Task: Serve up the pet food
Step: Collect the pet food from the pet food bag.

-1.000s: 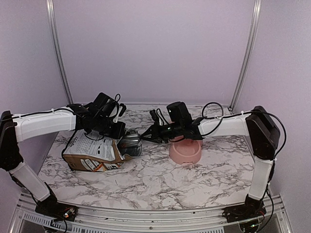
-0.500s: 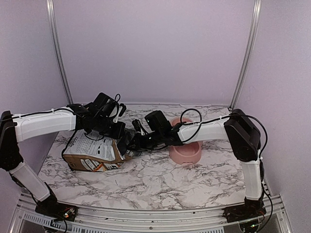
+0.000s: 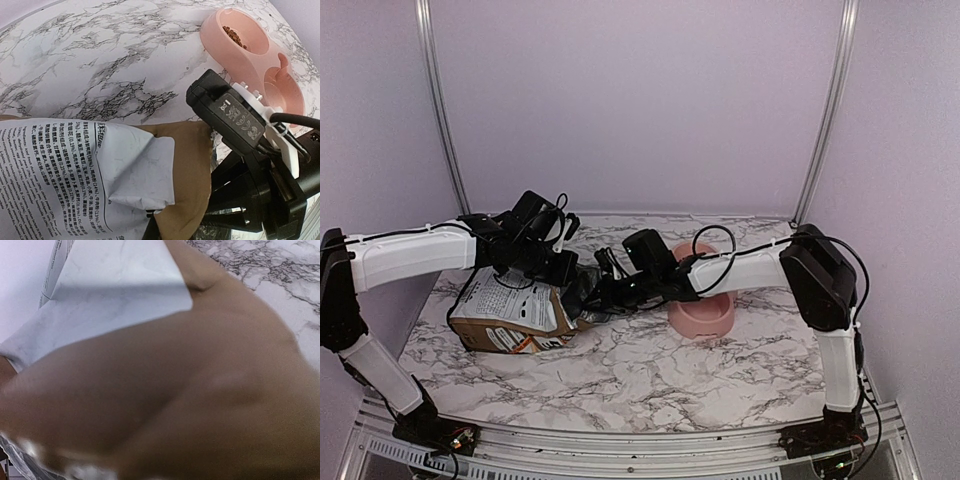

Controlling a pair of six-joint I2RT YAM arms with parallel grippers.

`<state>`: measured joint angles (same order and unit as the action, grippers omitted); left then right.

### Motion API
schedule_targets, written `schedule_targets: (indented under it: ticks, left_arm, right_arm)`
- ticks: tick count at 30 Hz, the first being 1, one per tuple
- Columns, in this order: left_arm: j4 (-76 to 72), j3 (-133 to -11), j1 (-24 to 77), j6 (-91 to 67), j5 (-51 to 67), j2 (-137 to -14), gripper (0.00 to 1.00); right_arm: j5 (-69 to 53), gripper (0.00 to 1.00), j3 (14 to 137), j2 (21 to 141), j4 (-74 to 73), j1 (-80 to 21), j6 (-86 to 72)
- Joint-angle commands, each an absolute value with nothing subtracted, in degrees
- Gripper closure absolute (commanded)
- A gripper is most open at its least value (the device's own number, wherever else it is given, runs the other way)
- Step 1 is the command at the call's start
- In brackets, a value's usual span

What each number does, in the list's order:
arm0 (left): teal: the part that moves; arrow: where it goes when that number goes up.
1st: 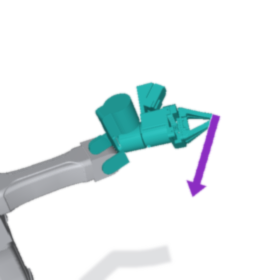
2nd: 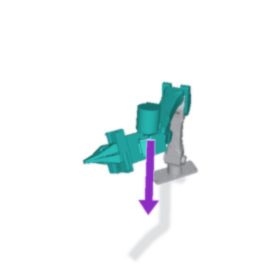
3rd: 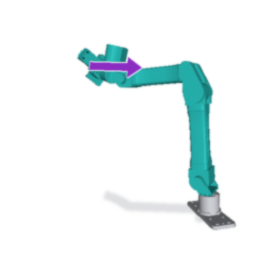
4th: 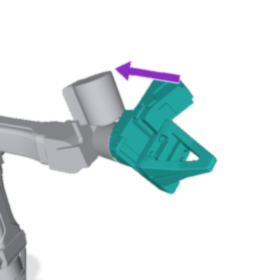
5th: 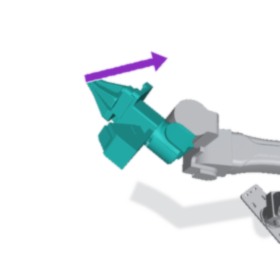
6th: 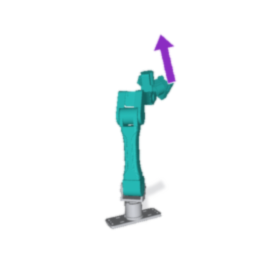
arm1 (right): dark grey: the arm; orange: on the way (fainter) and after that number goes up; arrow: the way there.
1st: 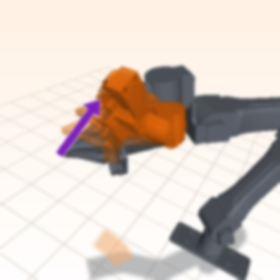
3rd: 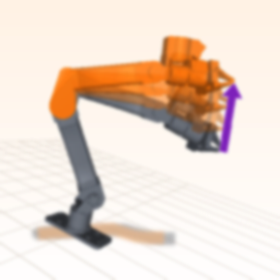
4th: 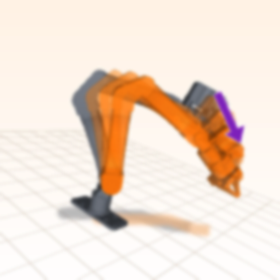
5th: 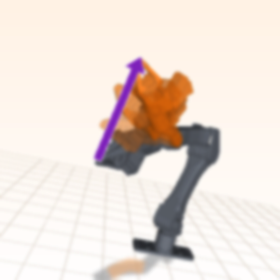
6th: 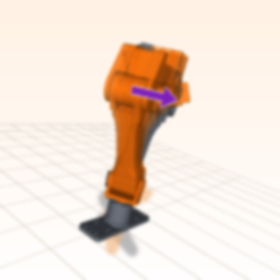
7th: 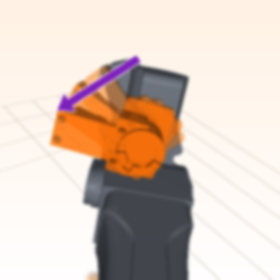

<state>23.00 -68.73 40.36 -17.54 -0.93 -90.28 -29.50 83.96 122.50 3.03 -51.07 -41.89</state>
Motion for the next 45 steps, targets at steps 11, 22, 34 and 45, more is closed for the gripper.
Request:
schedule_targets:
  ticks: [11, 22, 34, 45]
  left_arm:
    - [22.59, -68.79, 39.37, -16.91, -2.31, -88.35, 1.00]
    - [22.66, -68.51, 39.35, -16.81, -1.89, -87.23, 1.00]
    - [21.75, -68.35, 39.36, -16.18, -3.08, -87.48, 1.00]
    - [21.27, -68.10, 39.37, -15.76, -3.36, -87.20, 1.00]
  right_arm:
    - [-35.94, 1.00, 80.65, 119.89, 12.64, -48.70, -47.80]
    - [-35.76, 1.00, 78.52, 116.39, 12.86, -48.58, -48.49]
    - [-33.67, 1.00, 75.80, 113.97, 13.09, -46.49, -49.71]
    - [-32.20, 1.00, 76.20, 113.08, 12.65, -46.49, -50.06]
